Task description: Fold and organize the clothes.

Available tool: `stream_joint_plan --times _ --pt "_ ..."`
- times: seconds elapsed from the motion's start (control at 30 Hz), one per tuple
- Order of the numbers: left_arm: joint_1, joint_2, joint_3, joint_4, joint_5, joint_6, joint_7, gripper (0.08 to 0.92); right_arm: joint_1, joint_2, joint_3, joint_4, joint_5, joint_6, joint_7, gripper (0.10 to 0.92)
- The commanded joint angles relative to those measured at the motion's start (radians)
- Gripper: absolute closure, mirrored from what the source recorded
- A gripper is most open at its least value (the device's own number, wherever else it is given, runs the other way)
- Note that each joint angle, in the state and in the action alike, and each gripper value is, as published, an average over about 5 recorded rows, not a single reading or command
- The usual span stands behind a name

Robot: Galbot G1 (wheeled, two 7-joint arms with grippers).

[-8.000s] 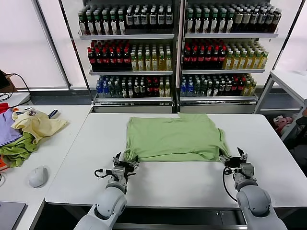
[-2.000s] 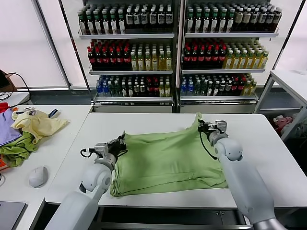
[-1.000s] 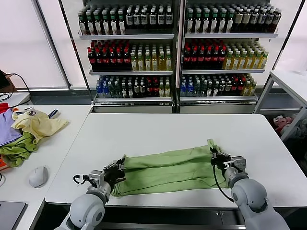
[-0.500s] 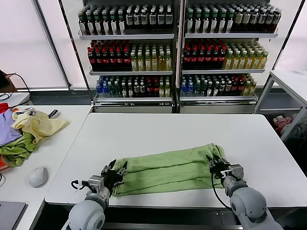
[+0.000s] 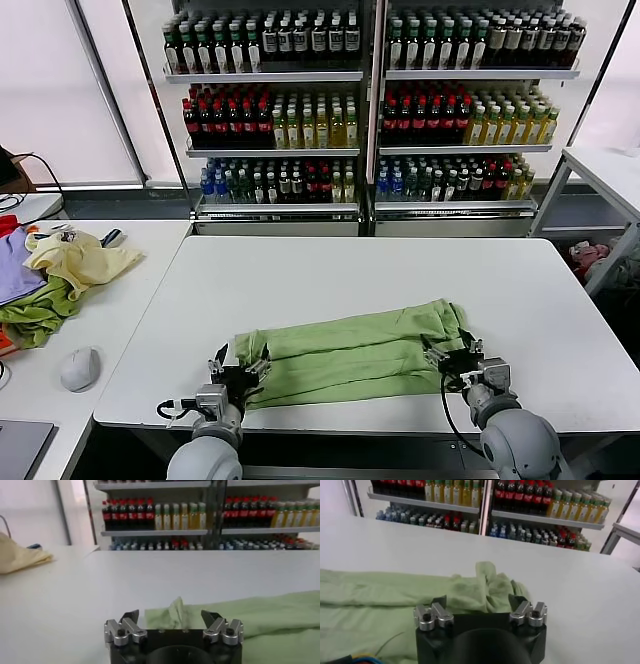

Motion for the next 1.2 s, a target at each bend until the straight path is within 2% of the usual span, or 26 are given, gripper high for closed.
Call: stream_joint_plan --times 0.03,0.13,0.2,0.47,0.63,0.77,0.97,1.2 --pt "0.019 -0.074 0.008 0.062 0.049 -0.031 -0.058 0.177 -0.018 0.002 0.004 0.015 -0.01 0.0 0.0 0.203" --pt "0.025 -0.079 0.01 0.063 0.048 -0.04 -0.061 0.199 -0.017 0.001 0.007 0.015 -0.009 0.0 -0.001 0.203" --pt "0.029 -0.082 0.011 0.063 0.045 -0.043 -0.061 0.242 -0.016 0.001 0.007 0.014 -0.009 0.0 0.0 0.203" --pt "0.027 -0.082 0.003 0.074 0.006 -0.05 -0.049 0.475 -0.01 0.001 0.008 0.011 -0.007 0.0 0.0 0.203" --pt "0.017 -0.057 -0.022 0.073 -0.033 -0.053 -0.032 0.614 -0.007 0.0 0.011 0.01 -0.004 0.002 0.002 0.203" --pt "-0.002 -0.012 -0.071 0.066 -0.05 -0.056 -0.012 0.735 -0.002 -0.003 0.015 0.013 0.003 0.005 0.005 0.203" --pt "-0.025 0.101 -0.204 0.045 -0.073 -0.055 0.028 0.877 0.01 -0.011 0.017 0.018 0.016 0.005 0.007 0.203" --pt "-0.056 0.251 -0.405 0.035 -0.149 -0.047 0.082 0.893 0.018 -0.018 0.015 0.032 0.022 0.008 0.007 0.203"
